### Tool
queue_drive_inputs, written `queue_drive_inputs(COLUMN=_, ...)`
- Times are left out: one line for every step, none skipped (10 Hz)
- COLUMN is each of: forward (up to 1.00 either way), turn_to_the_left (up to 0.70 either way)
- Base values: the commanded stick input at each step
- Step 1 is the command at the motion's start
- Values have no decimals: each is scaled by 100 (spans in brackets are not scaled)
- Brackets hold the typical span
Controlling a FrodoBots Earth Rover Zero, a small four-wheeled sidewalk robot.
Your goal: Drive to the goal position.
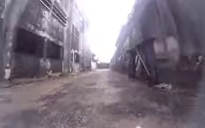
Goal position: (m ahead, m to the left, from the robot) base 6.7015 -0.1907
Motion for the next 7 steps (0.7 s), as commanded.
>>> queue_drive_inputs(forward=70, turn_to_the_left=0)
queue_drive_inputs(forward=70, turn_to_the_left=0)
queue_drive_inputs(forward=70, turn_to_the_left=0)
queue_drive_inputs(forward=70, turn_to_the_left=-17)
queue_drive_inputs(forward=70, turn_to_the_left=-30)
queue_drive_inputs(forward=70, turn_to_the_left=-5)
queue_drive_inputs(forward=70, turn_to_the_left=0)
